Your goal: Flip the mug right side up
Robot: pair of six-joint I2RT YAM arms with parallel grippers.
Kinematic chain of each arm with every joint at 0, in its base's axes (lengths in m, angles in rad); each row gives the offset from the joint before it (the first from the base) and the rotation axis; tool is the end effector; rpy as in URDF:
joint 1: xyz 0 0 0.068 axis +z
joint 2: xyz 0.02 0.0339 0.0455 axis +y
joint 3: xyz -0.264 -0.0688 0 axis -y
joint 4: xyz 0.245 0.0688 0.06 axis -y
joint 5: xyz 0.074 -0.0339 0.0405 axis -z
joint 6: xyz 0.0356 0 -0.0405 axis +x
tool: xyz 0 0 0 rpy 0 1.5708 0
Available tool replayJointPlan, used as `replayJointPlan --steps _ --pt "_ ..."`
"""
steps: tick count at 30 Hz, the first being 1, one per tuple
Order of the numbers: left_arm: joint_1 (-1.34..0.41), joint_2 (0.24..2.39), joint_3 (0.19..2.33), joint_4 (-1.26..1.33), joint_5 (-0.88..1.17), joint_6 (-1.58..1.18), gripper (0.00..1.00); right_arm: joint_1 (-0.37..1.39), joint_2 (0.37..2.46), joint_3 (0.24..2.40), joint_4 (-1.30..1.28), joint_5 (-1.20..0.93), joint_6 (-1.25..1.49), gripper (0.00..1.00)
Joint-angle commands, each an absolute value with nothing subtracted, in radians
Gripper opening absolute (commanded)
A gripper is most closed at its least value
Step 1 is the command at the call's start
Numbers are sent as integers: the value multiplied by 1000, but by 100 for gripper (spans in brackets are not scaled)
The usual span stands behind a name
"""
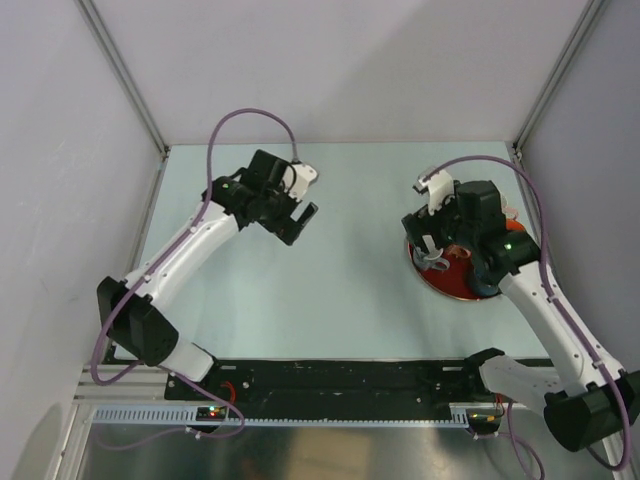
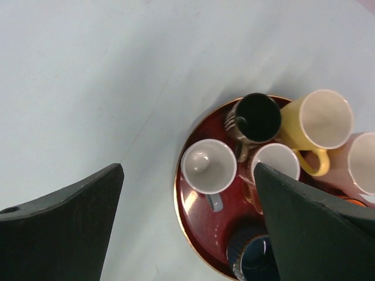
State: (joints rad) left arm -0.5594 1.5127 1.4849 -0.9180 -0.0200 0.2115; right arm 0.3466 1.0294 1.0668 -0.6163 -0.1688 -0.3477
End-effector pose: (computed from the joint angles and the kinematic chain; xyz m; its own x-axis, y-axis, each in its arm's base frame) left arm 0.2677 -0.1668 0.3413 -0.5627 0.6000 -0.5686 0.6533 0.7442 0.1387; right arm 0.2029 0.0796 0.3492 -0.3246 -0.4744 -0.8183 -0.6145 0.7634 -0.1988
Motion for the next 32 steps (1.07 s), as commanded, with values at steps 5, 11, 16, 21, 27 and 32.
replayJointPlan --steps 5,11,16,21,27,32 --pt "-360 1342 1438 -865 -21 184 100 435 1149 1241 -627 187 -153 100" --pt "-241 1243 1419 -833 -45 178 100 475 1189 1360 -651 226 -116 100" --pt "-203 1196 1511 -826 -74 187 100 479 1242 1543 -700 249 -97 99" --pt "-184 1173 1557 -807 -74 156 100 480 1254 1598 -691 251 -42 100" --pt "-138 1131 1462 -760 -51 59 100 473 1224 1513 -654 232 -27 100" --pt "-74 1114 1403 -746 -18 -7 100 451 1210 1475 -649 207 -22 99"
